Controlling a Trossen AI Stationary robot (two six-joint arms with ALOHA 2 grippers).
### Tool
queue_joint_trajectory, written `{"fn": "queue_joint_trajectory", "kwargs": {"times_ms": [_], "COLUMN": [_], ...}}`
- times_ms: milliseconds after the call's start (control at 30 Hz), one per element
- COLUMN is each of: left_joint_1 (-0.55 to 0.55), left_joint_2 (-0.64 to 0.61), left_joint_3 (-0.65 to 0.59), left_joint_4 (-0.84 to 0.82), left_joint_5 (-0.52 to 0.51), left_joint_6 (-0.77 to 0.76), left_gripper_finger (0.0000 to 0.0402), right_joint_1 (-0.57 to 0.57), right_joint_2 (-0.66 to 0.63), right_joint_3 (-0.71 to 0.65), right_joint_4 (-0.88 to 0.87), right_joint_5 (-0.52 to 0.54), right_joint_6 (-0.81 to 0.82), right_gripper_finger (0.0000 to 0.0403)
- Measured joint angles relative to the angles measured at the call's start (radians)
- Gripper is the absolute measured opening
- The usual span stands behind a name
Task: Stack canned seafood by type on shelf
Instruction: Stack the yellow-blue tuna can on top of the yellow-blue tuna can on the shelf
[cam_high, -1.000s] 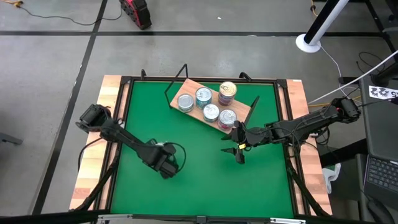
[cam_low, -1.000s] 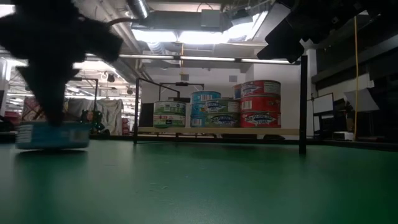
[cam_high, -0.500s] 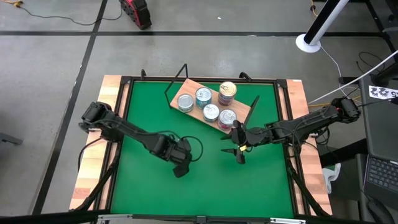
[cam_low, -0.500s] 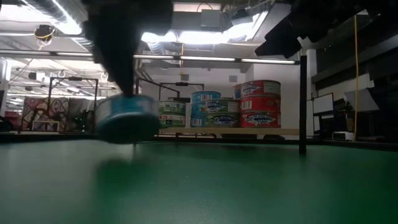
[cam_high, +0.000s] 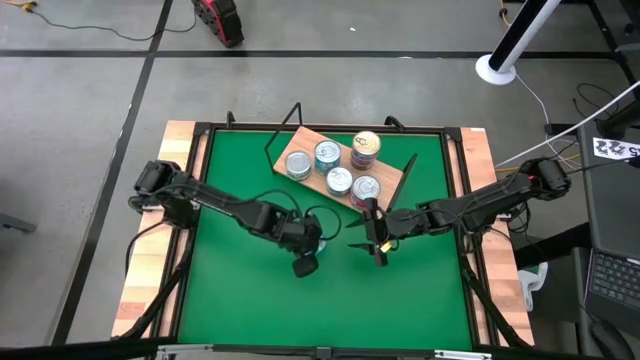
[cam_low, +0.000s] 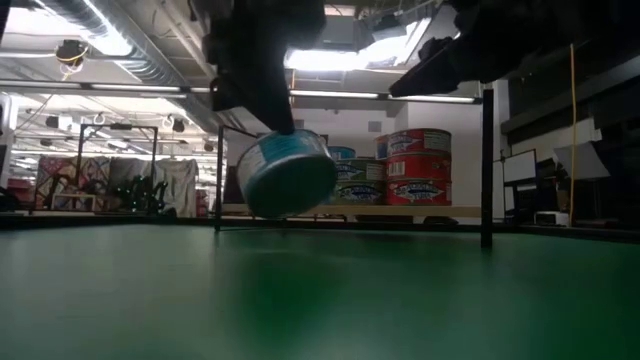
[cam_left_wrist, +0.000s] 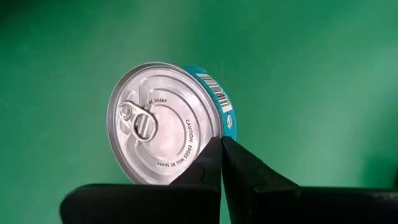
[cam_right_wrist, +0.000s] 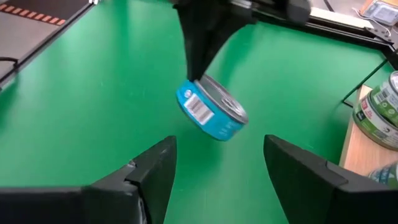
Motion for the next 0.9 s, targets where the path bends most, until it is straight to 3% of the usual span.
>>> {"fn": "queue_joint_trajectory", "kwargs": {"times_ms": [300, 900], "left_joint_1": [0.063, 0.194], "left_joint_2": [-0.029, -0.138], "left_joint_3": [0.000, 0.005], "left_joint_4": [0.012, 0.037], "left_joint_5": [0.000, -0.001], "left_joint_6": [0.071, 0.198], "left_gripper_finger": [0.0000, 0.0000], "right_joint_1": [0.000, 0.000], "right_joint_2": [-0.001, -0.146], "right_joint_3": [0.000, 0.001], "right_joint_4": [0.008, -0.005], "right_joint_5": [0.000, 0.003], "right_joint_6": [-0.002, -0.002], "right_gripper_finger": [0.0241, 0.0241]}}
